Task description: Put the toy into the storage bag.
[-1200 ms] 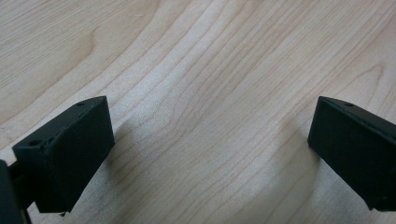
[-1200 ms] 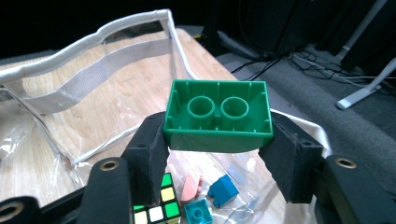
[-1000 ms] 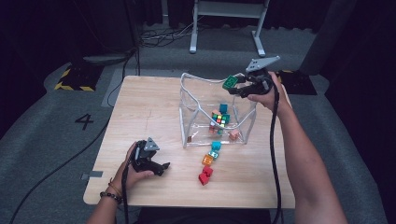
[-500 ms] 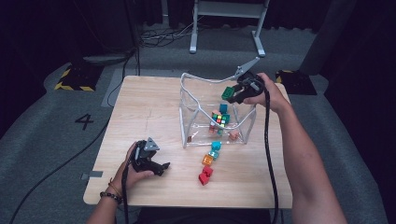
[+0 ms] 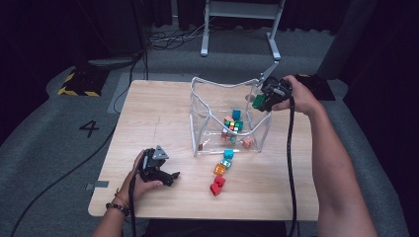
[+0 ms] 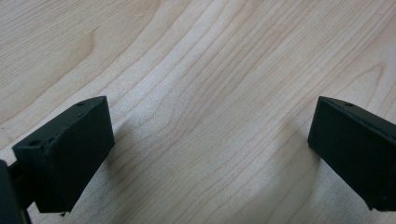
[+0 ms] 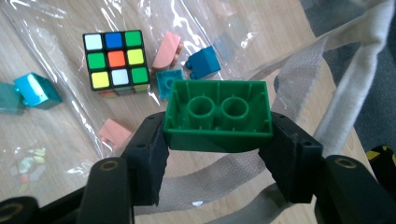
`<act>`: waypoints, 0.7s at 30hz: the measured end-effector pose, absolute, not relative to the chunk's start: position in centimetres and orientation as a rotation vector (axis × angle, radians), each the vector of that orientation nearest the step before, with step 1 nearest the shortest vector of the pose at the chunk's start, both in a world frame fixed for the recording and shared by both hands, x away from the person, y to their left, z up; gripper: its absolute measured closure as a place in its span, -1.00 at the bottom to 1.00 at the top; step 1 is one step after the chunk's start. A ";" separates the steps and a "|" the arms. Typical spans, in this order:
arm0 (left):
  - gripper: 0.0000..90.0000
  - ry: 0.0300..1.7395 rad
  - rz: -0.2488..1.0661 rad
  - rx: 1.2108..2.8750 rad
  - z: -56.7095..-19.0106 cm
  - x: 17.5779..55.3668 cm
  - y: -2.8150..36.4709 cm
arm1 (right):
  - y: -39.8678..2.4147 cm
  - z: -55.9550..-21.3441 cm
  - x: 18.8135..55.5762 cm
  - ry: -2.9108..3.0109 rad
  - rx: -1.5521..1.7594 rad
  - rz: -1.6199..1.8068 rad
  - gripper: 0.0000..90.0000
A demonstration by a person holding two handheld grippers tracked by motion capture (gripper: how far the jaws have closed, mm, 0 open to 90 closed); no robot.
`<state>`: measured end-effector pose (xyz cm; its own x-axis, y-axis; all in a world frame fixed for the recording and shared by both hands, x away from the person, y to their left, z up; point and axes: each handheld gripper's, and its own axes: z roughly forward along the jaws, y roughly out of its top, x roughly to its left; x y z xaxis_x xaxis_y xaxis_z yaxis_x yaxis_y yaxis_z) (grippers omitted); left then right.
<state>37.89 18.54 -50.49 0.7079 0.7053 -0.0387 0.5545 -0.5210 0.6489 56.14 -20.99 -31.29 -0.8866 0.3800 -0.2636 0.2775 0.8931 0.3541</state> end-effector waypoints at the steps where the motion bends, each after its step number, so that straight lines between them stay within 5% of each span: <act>1: -0.99 0.956 0.300 2.263 -50.5 37.9 18.5 | -21.0 -31.3 56.1 2.734 0.484 0.433 -0.04; 14: -0.99 0.954 0.301 2.265 -50.5 37.9 18.5 | -20.9 -31.3 55.2 2.693 0.458 0.735 -0.10; 21: -0.99 0.957 0.301 2.263 -50.5 37.9 18.5 | -22.5 -31.1 51.8 2.484 0.548 1.063 -0.08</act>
